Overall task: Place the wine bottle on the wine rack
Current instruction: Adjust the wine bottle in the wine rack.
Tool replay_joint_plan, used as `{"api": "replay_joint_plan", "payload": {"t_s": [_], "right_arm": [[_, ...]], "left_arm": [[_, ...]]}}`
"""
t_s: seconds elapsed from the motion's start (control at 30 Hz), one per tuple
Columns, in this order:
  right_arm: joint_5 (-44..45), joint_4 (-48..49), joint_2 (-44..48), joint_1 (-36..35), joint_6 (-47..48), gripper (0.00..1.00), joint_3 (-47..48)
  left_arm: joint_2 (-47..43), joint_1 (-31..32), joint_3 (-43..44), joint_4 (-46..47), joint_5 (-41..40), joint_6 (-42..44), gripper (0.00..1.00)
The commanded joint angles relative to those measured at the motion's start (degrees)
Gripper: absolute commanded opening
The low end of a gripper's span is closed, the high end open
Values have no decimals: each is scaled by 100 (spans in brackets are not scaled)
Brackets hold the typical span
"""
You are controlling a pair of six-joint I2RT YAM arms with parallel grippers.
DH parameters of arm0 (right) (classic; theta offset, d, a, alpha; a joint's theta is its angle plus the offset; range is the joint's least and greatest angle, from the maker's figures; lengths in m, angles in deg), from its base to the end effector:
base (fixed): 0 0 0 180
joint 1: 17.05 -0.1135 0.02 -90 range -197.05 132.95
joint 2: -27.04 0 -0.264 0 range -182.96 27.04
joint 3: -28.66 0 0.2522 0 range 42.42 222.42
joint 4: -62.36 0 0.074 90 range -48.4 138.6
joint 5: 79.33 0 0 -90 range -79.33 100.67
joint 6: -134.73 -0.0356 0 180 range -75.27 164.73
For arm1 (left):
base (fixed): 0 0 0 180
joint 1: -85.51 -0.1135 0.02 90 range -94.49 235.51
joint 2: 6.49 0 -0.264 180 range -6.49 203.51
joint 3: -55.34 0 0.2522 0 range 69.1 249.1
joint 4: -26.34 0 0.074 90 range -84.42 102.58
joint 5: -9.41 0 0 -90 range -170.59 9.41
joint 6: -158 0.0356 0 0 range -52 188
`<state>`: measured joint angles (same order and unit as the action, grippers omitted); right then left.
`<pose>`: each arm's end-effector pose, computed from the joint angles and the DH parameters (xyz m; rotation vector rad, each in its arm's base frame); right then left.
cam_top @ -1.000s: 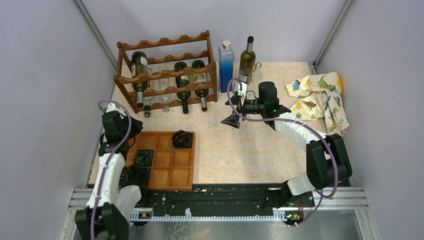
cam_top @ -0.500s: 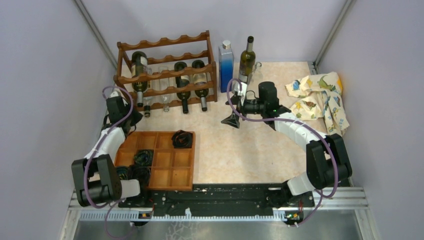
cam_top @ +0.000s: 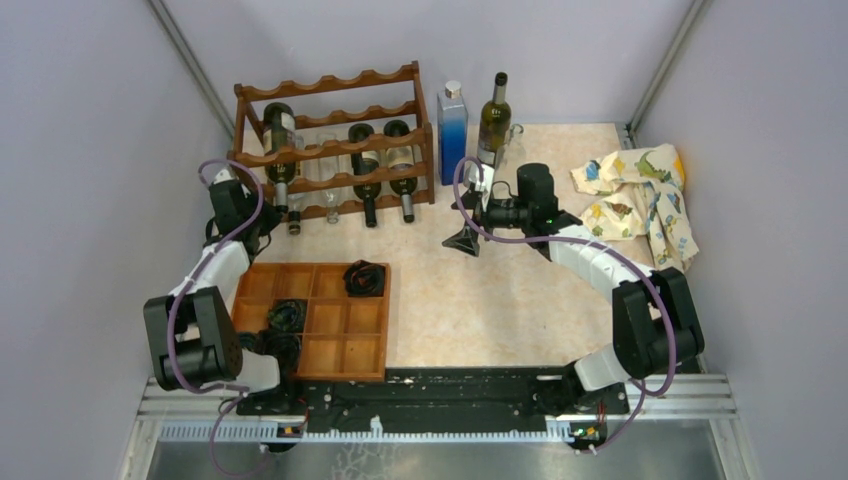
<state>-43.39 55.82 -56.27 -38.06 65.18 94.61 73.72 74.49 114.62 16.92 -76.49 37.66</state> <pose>0.2853 0.1405 0.2620 -1.2082 1.4870 0.9335 0.3000 0.0558 0.2282 -0.7049 1.9901 -0.2775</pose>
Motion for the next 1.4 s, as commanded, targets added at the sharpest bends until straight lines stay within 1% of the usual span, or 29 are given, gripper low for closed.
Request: {"api": "replay_joint_plan", "payload": {"t_s": [0.0, 0.2, 0.47, 0.6, 0.77, 0.93, 1.03, 1.17, 1.27, 1.37], "right_arm": [[-60, 220, 172, -69, 111, 98, 71], [-60, 200, 175, -67, 121, 98, 78], [-69, 169, 176, -66, 139, 98, 99], [-69, 139, 196, -67, 163, 98, 89], [-61, 122, 210, -64, 179, 98, 74], [-73, 121, 206, -68, 174, 98, 80], [-93, 121, 170, -67, 173, 98, 101], [-127, 138, 115, -67, 174, 98, 141], [-158, 155, 83, -65, 179, 98, 159], [-166, 165, 94, -67, 177, 98, 165]], "left_arm": [[118, -48, 243, 372, 140, -208, 7], [120, -123, 268, 402, 59, -260, 8], [231, -157, 300, 546, 112, -547, 8], [231, -174, 309, 480, 10, -524, 8], [90, -204, 349, -129, -215, -194, 8], [-378, -205, 68, -838, -266, 138, 8], [-731, -200, -188, -932, 39, 148, 8], [-1008, -199, -376, -727, 785, 89, 7], [-920, -206, -363, -531, 1051, -1, 7], [-588, -207, -195, -478, 1112, 5, 7]]}}
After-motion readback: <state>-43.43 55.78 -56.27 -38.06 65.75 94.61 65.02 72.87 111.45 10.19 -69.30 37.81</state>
